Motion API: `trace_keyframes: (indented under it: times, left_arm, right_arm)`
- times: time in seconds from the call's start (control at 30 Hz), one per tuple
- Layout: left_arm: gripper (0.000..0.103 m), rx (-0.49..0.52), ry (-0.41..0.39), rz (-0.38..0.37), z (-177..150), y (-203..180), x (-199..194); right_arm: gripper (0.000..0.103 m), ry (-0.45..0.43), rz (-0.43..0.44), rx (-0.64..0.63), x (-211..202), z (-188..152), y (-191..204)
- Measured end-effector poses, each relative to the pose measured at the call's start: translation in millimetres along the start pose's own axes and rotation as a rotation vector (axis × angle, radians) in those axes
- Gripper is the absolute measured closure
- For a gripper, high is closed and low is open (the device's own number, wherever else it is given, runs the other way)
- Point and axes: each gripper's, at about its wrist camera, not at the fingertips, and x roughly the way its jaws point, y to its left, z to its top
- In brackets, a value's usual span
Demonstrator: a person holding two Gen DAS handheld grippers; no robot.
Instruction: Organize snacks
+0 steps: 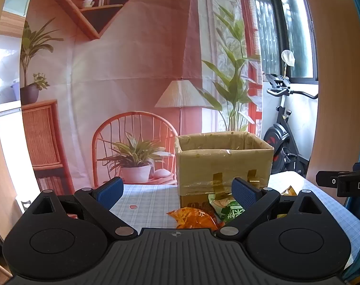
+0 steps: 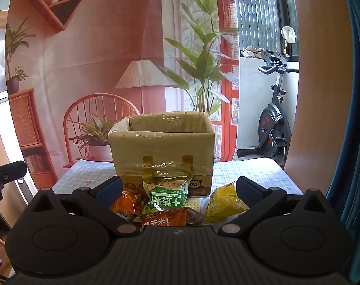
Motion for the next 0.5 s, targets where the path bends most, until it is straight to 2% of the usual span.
trace_keyframes:
  times: [0.5]
  left_arm:
    - [0.004, 0.001, 0.002, -0.015, -2.1, -1.9, 0.4]
  right_arm:
    - [0.0, 0.005, 0.0, 0.002, 1.3, -1.8, 0.7]
